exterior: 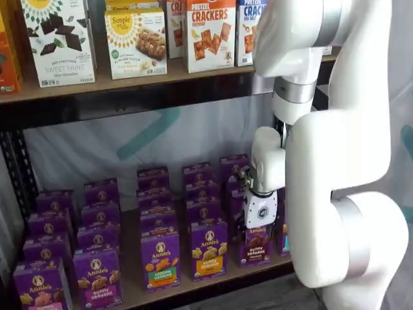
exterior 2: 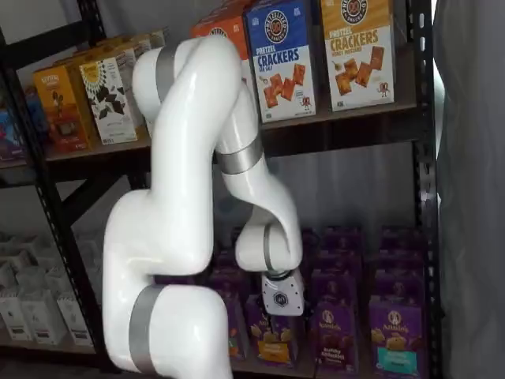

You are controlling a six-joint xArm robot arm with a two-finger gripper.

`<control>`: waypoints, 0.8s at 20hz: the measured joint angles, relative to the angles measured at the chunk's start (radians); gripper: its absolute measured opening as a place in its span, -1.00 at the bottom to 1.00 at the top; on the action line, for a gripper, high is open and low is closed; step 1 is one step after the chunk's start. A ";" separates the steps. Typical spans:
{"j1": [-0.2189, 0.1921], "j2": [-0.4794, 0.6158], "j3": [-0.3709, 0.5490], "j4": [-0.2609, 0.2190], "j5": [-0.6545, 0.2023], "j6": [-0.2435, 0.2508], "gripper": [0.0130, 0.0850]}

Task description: Pick up the purple box with a brown patch in the center, on the bottom shelf, the fifth box from the left

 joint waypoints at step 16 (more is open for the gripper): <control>-0.039 0.217 -0.256 0.044 -0.006 -0.084 1.00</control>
